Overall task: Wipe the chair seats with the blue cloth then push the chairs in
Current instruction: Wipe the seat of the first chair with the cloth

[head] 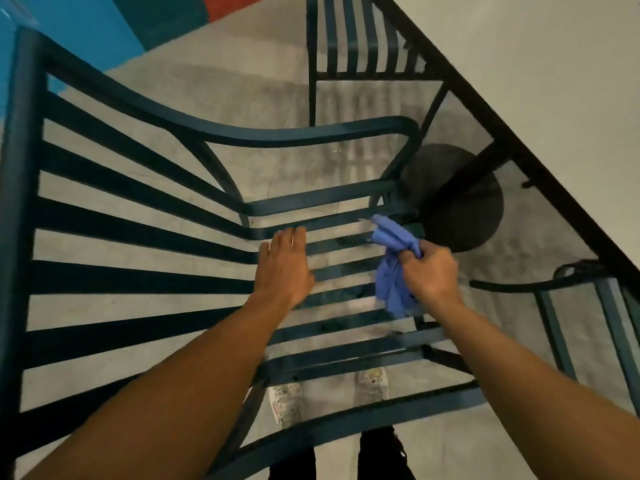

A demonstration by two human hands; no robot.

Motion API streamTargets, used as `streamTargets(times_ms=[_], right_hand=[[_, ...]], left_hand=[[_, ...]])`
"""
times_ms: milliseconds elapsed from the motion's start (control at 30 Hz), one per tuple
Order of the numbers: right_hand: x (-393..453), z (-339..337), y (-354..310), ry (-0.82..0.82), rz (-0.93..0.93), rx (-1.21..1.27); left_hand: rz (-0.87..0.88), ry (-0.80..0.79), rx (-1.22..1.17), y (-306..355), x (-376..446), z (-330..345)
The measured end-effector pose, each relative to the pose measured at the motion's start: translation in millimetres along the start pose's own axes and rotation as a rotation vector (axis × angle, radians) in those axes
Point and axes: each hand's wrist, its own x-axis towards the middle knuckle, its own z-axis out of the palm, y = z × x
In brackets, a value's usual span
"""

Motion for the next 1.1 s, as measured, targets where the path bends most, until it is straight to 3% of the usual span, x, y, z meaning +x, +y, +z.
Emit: streamTargets(times_ms=[133, 333, 400, 567, 733, 833, 933, 1100], right_hand=[[82, 19, 8, 0.136, -0.086, -0.186], [181, 66, 19, 0.300, -0.129, -0.239], [200, 94, 24, 0.237, -0.139, -0.261], [208, 189, 16, 0.066, -0.210, -0.583], [141, 283, -36, -0.230, -0.452, -0.553], [100, 325, -61, -0.421, -0.586, -0.567], [98, 319, -51, -0.435, -0.709, -0.722], [130, 249, 1, -0.397, -0.841, -0.844]], left_hand=[[-0.105, -0.090, 0.073, -50, 49, 54], [-0.150, -0.176, 0.236, -91, 76, 132], [-0.152, -0.132, 0.245, -97, 77, 152], [-0.129, 0.005, 0.253, -105, 79, 173], [-0.153, 0.002, 0.267, -106, 79, 173], [-0.085, -0.126, 0.428, -103, 81, 167], [-0.040, -0.083, 0.374, -108, 81, 171], [-0.146, -0.014, 0.273, -106, 82, 174]])
